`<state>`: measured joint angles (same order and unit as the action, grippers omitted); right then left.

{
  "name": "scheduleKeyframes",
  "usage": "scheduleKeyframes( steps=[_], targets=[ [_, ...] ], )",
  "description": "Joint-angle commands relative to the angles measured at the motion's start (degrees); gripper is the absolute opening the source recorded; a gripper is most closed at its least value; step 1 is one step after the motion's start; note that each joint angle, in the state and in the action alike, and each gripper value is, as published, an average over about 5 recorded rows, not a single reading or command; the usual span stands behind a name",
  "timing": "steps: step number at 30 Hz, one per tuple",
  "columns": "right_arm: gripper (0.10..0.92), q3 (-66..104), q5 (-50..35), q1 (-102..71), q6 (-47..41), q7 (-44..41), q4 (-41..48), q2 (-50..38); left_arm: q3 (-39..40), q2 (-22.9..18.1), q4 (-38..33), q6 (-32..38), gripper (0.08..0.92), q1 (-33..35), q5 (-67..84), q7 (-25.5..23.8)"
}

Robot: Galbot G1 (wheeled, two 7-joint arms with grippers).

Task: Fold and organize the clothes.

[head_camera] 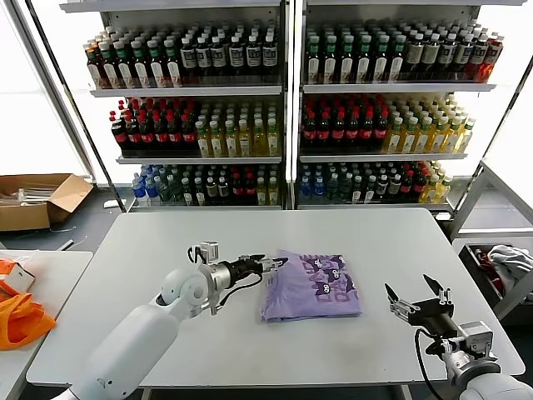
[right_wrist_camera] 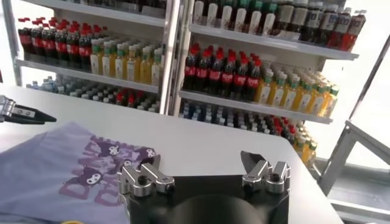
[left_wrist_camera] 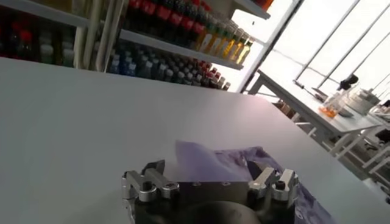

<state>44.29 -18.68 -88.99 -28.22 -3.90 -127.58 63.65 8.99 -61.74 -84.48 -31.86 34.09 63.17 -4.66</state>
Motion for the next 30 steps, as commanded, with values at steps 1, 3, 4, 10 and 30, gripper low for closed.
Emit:
scheduleKeyframes(
  steps=[1, 3, 4, 10, 30],
  targets=[
    [0.823, 0.33, -0.12, -0.15, 0.68, -0.08, 0.02, 0.05, 2.91, -0.7, 4.66, -0.61, 0.806, -3.77, 1.86, -1.34],
    [0.823, 0.26, -0.14, 0.04, 0.74, -0.08, 0.09, 0.03, 2.95, -0.78, 4.91, -0.62, 0.772, -3.63, 1.85, -1.5],
    [0.823, 0.22, -0.17, 0.12, 0.76, -0.07, 0.12, 0.03, 3.01, -0.82, 4.97, -0.63, 0.749, -3.54, 1.81, -1.57],
    [0.823, 0.21, -0.42, 0.47, 0.91, -0.11, 0.22, -0.05, 3.2, -1.1, 5.23, -0.56, 0.579, -2.99, 1.11, -2.03],
    [0.823, -0.82, -1.06, 2.21, 1.13, -0.31, 0.39, 0.14, -1.72, 1.54, -9.93, 2.04, 0.197, 7.26, -11.02, 2.15]
  ],
)
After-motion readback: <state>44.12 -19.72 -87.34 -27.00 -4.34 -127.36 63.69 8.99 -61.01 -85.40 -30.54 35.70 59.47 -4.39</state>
